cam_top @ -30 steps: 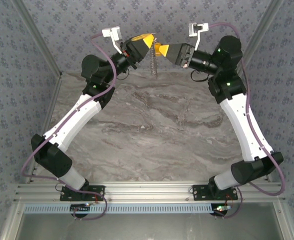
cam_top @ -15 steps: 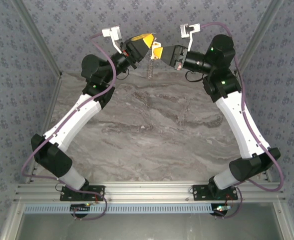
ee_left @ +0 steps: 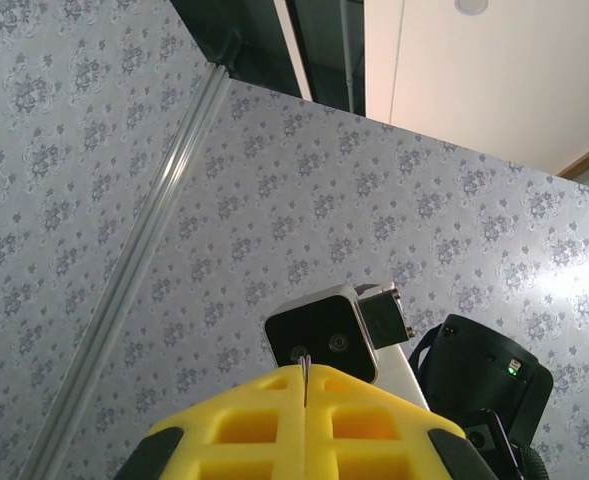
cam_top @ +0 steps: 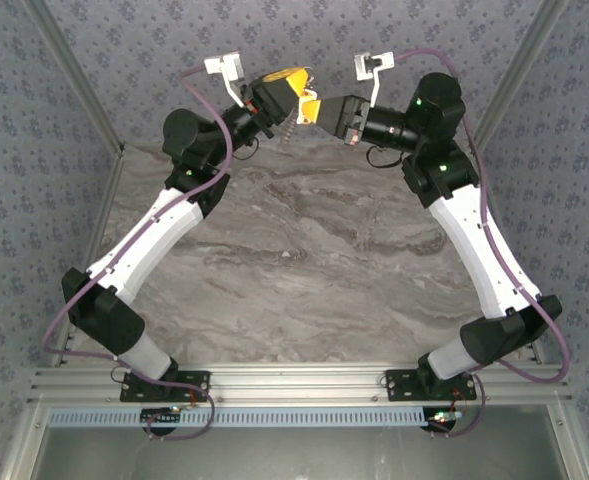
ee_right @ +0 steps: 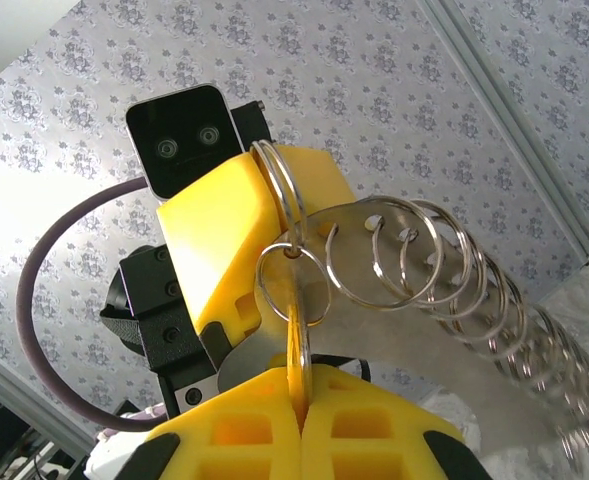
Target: Put the keys on the keyring
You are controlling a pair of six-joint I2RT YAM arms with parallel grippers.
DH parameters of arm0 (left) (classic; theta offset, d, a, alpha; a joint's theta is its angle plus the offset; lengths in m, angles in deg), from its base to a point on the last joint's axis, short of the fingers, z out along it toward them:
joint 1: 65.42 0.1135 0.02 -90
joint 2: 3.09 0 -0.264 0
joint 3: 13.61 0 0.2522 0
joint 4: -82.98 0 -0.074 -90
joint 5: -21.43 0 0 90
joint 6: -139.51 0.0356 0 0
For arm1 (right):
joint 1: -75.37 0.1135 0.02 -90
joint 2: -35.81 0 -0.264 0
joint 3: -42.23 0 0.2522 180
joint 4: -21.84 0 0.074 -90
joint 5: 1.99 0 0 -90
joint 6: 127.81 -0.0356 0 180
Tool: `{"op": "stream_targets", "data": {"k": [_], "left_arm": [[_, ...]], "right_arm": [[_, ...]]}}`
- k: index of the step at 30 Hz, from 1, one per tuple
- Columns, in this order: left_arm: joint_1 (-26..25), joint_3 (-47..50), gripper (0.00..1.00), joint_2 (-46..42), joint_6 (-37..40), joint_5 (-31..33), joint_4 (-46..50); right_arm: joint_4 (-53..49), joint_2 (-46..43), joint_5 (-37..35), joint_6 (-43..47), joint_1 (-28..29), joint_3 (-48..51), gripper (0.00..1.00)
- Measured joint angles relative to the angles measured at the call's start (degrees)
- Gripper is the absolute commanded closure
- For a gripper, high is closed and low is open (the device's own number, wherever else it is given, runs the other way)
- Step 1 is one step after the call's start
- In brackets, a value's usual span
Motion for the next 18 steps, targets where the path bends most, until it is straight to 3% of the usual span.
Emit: {"op": "stream_targets", "data": {"k": [6,11,18], "left_arm": [[0.1,0.0,1.00,0.0,0.0,0.0,-0.2],[0.1,0.0,1.00,0.0,-0.2,0.2,-0.4],[0.1,0.0,1.00,0.0,-1.5,0.5,-2.9]], "right_arm": [[-0.5,0.3,-0.7,0.6,0.6,-0.5,0.98],[-1.7,-0.3,-0.4,1.0,-0.2,0.2,0.64],[-4.5,-6.0,0.1,1.1,-5.7,6.1,0.55]]}}
